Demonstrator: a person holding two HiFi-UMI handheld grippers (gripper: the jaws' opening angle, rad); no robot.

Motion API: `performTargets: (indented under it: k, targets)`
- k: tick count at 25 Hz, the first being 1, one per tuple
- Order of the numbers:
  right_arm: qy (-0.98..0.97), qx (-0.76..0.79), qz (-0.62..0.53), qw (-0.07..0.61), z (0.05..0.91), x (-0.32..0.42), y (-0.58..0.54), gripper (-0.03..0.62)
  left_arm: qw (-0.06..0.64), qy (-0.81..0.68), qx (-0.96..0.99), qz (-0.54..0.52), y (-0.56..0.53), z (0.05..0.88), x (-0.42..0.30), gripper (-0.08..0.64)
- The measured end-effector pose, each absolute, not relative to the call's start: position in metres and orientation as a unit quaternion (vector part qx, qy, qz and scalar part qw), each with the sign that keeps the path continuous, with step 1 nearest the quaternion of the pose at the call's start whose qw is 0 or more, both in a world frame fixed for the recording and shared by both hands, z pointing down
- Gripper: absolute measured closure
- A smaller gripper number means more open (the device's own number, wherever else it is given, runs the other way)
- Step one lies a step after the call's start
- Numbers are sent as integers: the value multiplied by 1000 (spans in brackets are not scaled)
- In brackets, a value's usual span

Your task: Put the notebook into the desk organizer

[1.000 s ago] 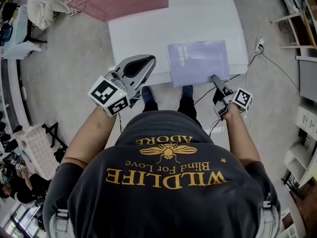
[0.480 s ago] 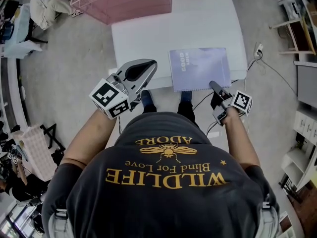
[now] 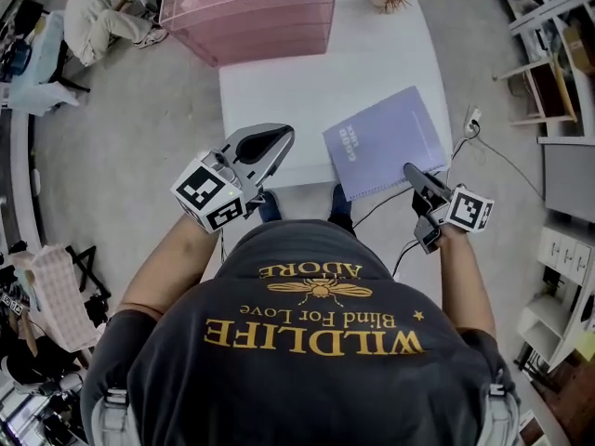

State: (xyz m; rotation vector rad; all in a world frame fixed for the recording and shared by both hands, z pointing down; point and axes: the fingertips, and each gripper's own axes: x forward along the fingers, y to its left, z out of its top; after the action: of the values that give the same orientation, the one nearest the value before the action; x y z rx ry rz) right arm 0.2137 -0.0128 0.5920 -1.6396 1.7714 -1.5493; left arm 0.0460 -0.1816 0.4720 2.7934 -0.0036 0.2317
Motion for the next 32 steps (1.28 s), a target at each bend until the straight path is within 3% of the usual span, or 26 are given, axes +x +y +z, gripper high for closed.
performTargets:
  k: [7, 18, 24, 32]
  targets:
    - [691, -553, -452, 109, 506, 223, -63, 543, 138, -19, 990, 35, -215, 429, 35, 560]
    - [772, -553, -312, -26, 363, 235, -141, 543, 66, -26, 997, 16, -279, 357, -15, 560]
    - [820, -515, -228, -102, 282, 269, -194, 543, 30, -68, 997, 1, -311, 318, 3, 560]
    - [883, -394, -142, -210, 222, 290, -291, 545, 31, -143, 989, -16, -337, 303, 35, 560]
